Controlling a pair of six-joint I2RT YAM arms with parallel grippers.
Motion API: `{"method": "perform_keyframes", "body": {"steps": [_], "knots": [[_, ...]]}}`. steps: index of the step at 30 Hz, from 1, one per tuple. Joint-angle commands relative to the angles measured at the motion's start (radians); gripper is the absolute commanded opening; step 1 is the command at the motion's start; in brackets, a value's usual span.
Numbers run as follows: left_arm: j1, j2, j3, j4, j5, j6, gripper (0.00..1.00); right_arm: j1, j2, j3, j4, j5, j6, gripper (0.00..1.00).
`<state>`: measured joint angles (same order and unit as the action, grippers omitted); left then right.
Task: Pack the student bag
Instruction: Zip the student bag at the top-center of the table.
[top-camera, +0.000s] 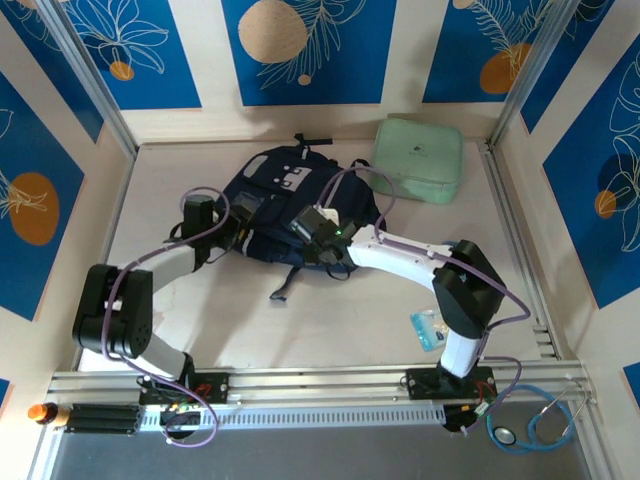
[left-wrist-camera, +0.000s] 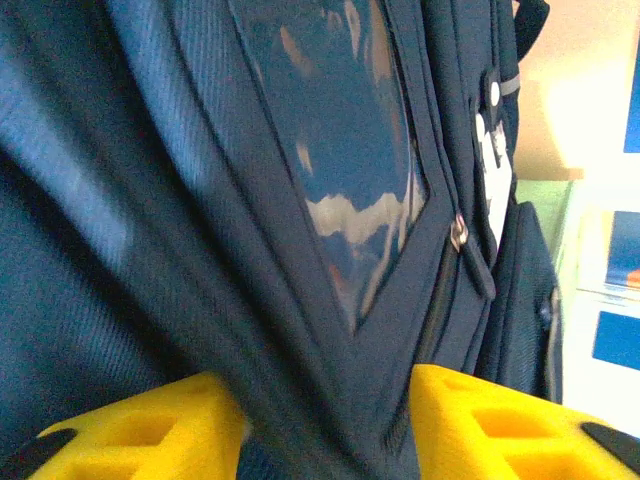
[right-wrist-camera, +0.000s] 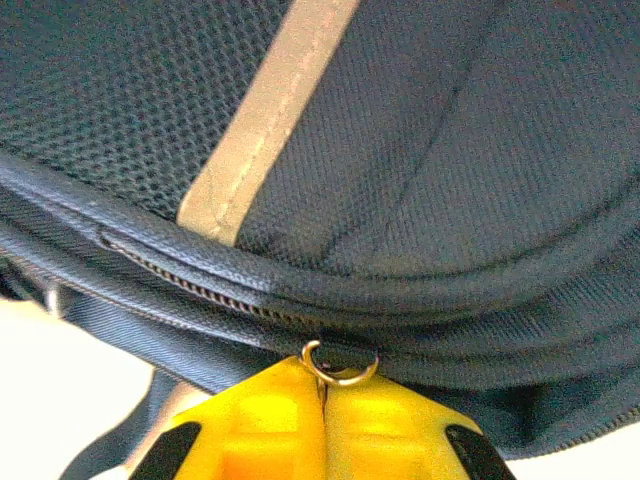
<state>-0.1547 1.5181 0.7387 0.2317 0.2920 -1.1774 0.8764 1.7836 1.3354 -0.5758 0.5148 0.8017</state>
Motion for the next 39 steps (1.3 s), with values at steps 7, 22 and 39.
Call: {"method": "perform_keyframes", "body": {"steps": [7,22,39], "knots": [[0.024,-0.119,-0.093,0.011,0.079,-0.04,0.56,-0.007,0.181,0.277,0.139,-0.232,-0.111,0.0],[0.012,0.016,-0.07,0.203,0.163,-0.156,0.37,0.003,0.231,0.337,0.167,-0.347,-0.103,0.0],[0.009,0.024,-0.124,0.339,0.172,-0.175,0.43,-0.004,0.242,0.336,0.157,-0.353,-0.072,0.0]]}}
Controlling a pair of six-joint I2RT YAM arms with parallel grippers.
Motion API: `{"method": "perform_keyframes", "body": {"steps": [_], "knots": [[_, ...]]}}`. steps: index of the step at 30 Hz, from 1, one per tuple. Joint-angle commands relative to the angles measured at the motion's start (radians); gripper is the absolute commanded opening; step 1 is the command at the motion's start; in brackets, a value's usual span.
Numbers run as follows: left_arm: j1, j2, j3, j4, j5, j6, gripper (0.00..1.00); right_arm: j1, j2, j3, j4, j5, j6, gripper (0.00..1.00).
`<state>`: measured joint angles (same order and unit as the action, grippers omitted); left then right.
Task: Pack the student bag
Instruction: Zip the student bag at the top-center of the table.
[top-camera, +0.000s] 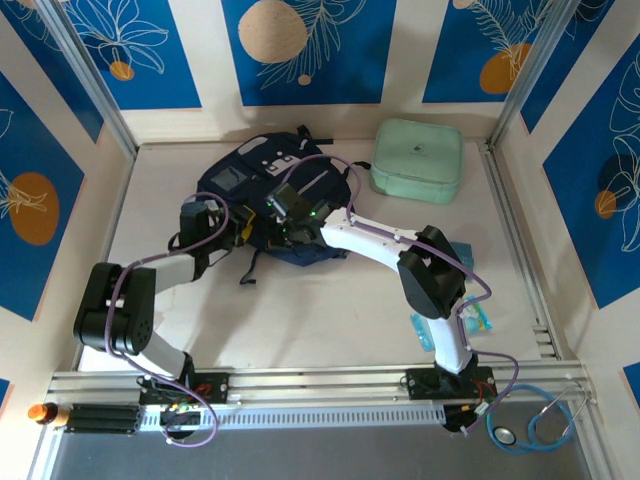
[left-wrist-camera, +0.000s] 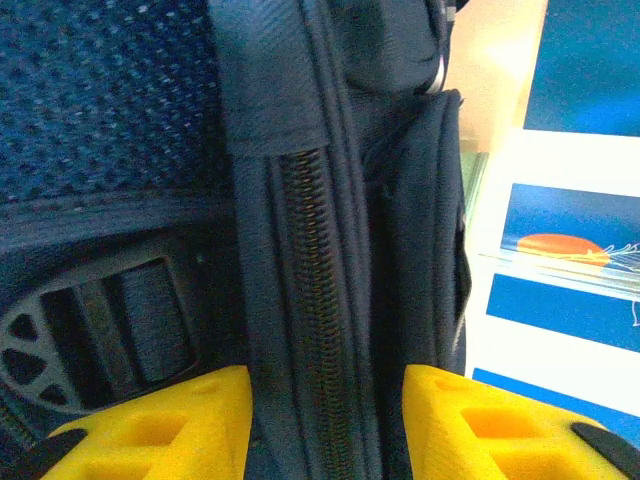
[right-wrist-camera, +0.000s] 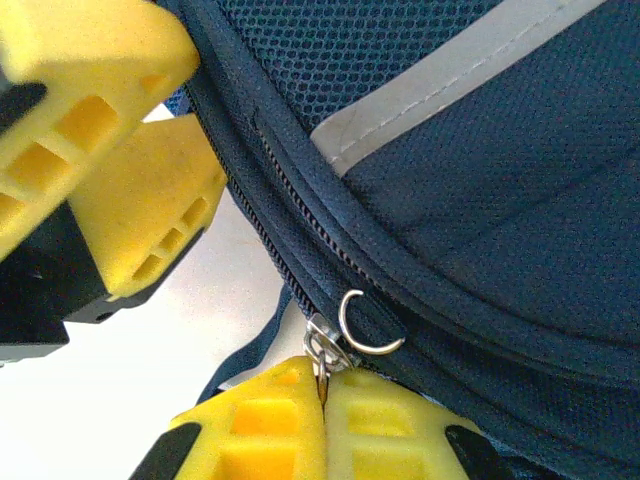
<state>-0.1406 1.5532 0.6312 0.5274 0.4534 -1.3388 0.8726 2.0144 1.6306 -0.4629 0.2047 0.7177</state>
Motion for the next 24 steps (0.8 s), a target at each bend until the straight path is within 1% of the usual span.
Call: {"method": "perform_keyframes", "body": {"steps": [1,8,11,15,19,21,24], "knots": [[-0.006,-0.005,-0.014,0.041,0.013,-0.014,0.43,0.0,0.009,0.04,0.045,-0.045,0.012,0.0],[-0.02,0.058,0.028,0.071,0.031,-0.027,0.43,0.002,0.007,0.039,0.047,-0.065,-0.001,0.0],[-0.026,0.081,0.057,0.06,0.031,-0.019,0.41,0.013,0.006,0.036,0.039,-0.043,-0.017,0.0],[-0.024,0.092,0.07,0.08,0.016,-0.02,0.25,0.025,-0.01,0.012,0.015,0.014,-0.031,0.0],[-0.022,0.1,0.102,0.072,0.014,-0.011,0.12,0.026,-0.061,-0.068,0.002,0.101,-0.034,0.0],[-0.02,0.102,0.115,0.052,0.013,0.005,0.07,0.022,-0.098,-0.129,0.008,0.133,-0.06,0.0],[-0.016,0.103,0.123,0.029,0.01,0.027,0.05,0.017,-0.143,-0.221,0.027,0.156,-0.119,0.0]]}}
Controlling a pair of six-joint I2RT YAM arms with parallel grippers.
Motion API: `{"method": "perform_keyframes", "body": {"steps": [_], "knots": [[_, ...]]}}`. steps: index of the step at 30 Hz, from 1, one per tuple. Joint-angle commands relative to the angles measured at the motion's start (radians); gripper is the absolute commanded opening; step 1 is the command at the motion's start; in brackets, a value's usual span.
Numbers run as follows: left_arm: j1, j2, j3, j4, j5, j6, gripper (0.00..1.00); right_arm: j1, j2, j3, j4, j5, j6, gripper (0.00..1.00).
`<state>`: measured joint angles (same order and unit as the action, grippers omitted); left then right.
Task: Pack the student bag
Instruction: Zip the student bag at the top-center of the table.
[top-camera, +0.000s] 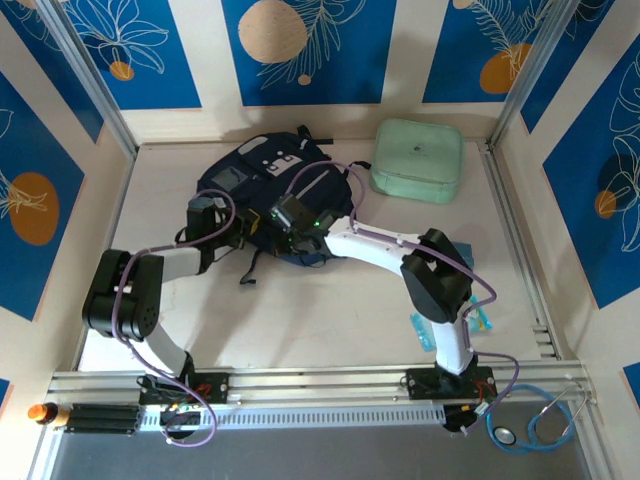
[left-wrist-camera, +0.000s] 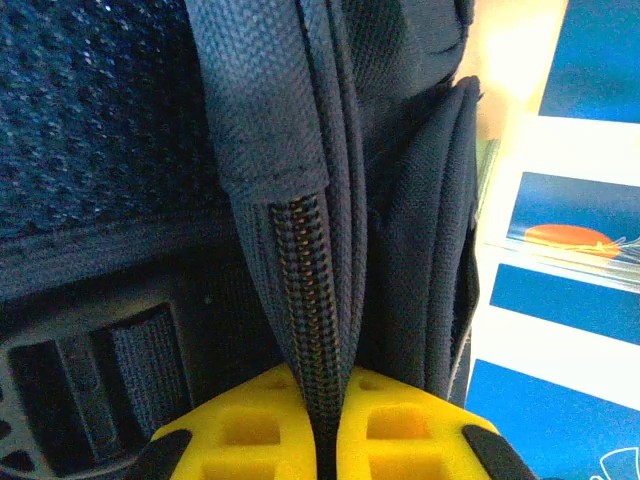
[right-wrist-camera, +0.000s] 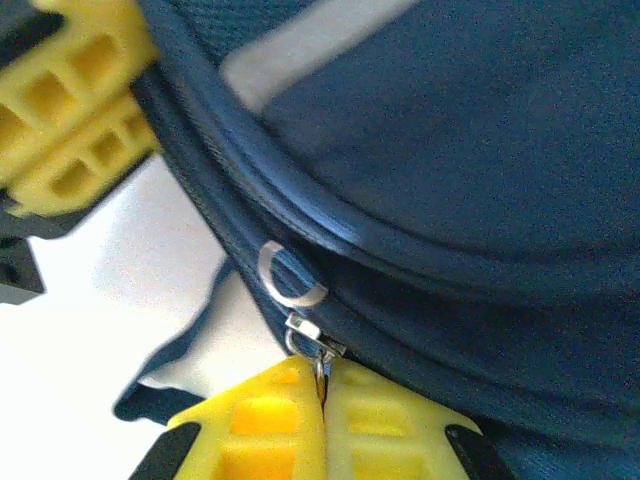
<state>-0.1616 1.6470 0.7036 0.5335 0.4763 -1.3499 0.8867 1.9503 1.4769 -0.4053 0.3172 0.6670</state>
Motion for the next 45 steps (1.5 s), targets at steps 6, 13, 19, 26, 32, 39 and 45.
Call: {"method": "perform_keyframes", "body": {"steps": [6,13,19,26,32,39,45], "knots": [[0.014,-0.001,0.05,-0.002,-0.015,0.068,0.04,-0.051,-0.151,-0.199,-0.042,0.109,-0.107,0.0],[0.017,-0.005,0.059,-0.033,-0.009,0.091,0.03,-0.169,-0.17,-0.192,-0.056,0.131,-0.104,0.0],[0.029,-0.016,0.078,-0.1,-0.003,0.149,0.03,-0.246,-0.126,-0.085,-0.115,0.083,-0.074,0.0],[0.049,0.015,0.201,-0.273,0.021,0.308,0.06,-0.165,-0.135,-0.067,-0.07,0.008,-0.125,0.0],[0.063,0.094,0.305,-0.356,0.026,0.384,0.09,-0.101,-0.165,-0.2,0.092,-0.16,-0.045,0.0],[0.106,0.074,0.307,-0.425,-0.034,0.423,0.28,-0.029,-0.072,-0.114,0.15,-0.238,-0.013,0.0],[0.17,-0.084,0.211,-0.589,-0.123,0.456,0.44,-0.017,0.031,0.034,0.168,-0.325,-0.042,0.0]]}}
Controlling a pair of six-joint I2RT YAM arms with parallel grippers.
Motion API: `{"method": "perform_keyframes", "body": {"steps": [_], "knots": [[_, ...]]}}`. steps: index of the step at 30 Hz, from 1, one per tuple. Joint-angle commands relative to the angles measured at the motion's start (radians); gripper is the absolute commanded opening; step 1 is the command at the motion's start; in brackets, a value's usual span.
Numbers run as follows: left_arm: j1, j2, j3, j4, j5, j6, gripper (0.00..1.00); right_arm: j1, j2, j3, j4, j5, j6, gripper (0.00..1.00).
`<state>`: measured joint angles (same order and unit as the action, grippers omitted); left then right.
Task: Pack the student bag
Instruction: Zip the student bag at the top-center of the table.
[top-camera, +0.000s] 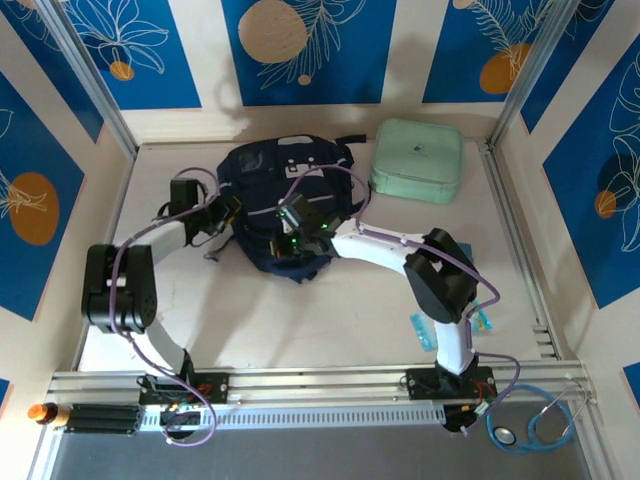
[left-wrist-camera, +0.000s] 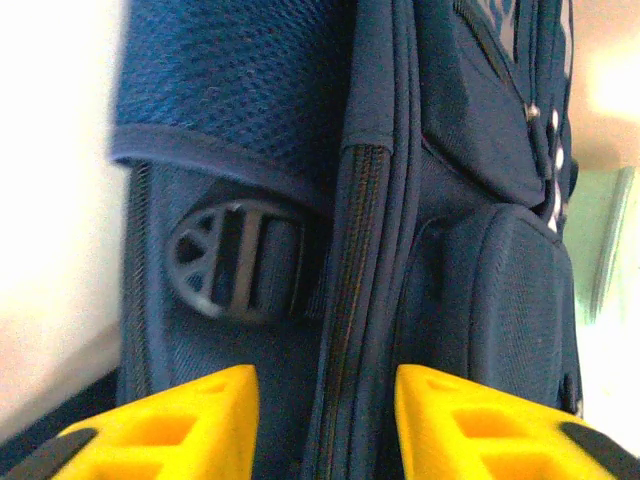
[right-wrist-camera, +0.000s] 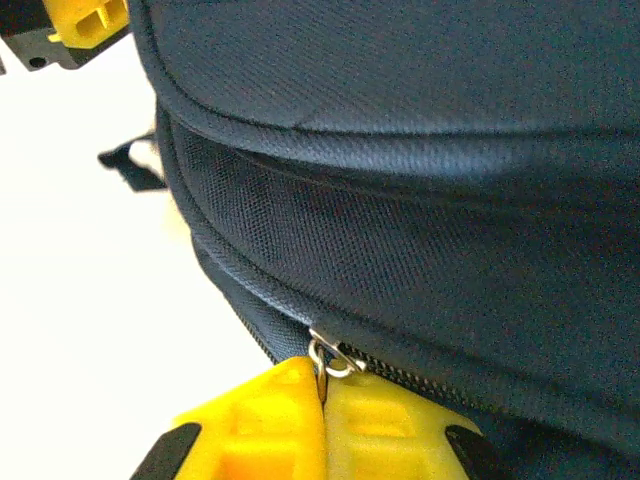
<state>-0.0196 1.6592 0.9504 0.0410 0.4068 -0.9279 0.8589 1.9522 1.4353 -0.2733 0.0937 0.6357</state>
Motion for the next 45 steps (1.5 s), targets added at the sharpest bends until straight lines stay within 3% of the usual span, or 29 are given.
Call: {"method": "perform_keyframes", "body": {"steps": [1,3,8,16,22,27,30,38,45], "knots": [[0.035,-0.129,-0.05,-0.129,-0.058,0.034,0.45,0.011,0.047,0.101,0.036,-0.119,-0.014,0.0],[0.036,-0.193,-0.065,-0.204,-0.073,0.026,0.47,0.012,0.08,0.149,0.038,-0.149,-0.016,0.0],[0.026,-0.3,-0.135,-0.21,-0.01,-0.069,0.47,0.019,0.13,0.222,0.039,-0.184,-0.018,0.0],[-0.03,-0.253,-0.178,-0.057,0.065,-0.213,0.47,0.025,0.129,0.22,0.041,-0.181,-0.014,0.0],[-0.059,-0.198,-0.189,0.028,0.052,-0.268,0.38,0.028,0.12,0.215,0.043,-0.183,-0.013,0.0],[-0.059,-0.177,-0.186,0.052,0.044,-0.277,0.17,0.03,0.117,0.209,0.038,-0.178,-0.019,0.0],[-0.059,-0.184,-0.179,0.016,0.011,-0.263,0.11,0.03,0.112,0.204,0.019,-0.157,-0.021,0.0],[-0.059,-0.191,-0.168,0.001,-0.025,-0.232,0.01,0.029,0.066,0.153,-0.043,-0.037,-0.023,0.0],[-0.056,-0.198,-0.146,-0.042,-0.064,-0.174,0.0,-0.005,-0.028,-0.01,-0.069,0.044,-0.043,0.0]]}}
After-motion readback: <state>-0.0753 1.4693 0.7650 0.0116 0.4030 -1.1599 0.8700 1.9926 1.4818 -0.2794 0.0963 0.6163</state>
